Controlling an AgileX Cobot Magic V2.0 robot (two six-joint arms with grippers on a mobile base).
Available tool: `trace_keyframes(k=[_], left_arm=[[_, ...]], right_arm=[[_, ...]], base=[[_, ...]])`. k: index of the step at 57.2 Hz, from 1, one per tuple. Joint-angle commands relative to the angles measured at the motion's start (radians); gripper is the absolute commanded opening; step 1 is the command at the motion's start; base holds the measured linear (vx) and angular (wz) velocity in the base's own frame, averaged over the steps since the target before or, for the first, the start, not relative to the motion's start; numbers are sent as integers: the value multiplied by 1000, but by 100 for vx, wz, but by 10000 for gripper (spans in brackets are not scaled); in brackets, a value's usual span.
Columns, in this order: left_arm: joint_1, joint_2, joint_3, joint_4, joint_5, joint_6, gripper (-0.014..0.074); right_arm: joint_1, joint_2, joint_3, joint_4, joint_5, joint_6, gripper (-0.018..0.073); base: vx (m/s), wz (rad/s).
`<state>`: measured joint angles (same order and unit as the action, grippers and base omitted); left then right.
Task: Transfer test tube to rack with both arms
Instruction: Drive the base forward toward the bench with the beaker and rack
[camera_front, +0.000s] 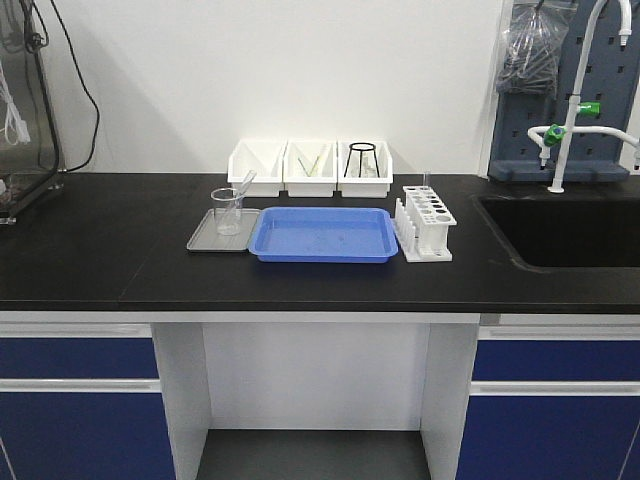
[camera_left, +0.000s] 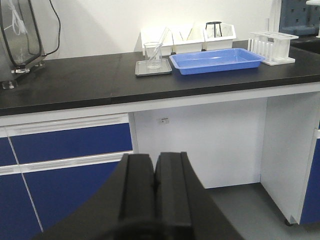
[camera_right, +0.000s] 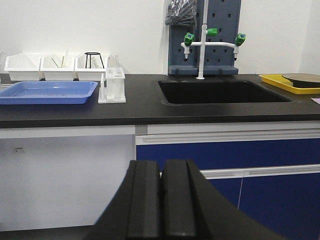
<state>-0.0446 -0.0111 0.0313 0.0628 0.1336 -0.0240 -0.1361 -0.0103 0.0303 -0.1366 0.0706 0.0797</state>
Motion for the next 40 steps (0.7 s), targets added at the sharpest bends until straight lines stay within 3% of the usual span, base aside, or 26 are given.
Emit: trace_keyframes(k=[1,40], left_arm=[[0,-14,-30,-8,-80,-6,-4],[0,-14,-30,-8,-80,-6,-4]], right_arm=[[-1,-8,19,-4,-80,-10,-11],[-1,-8,19,-4,-80,-10,-11]], base=[[0,0],[0,0]])
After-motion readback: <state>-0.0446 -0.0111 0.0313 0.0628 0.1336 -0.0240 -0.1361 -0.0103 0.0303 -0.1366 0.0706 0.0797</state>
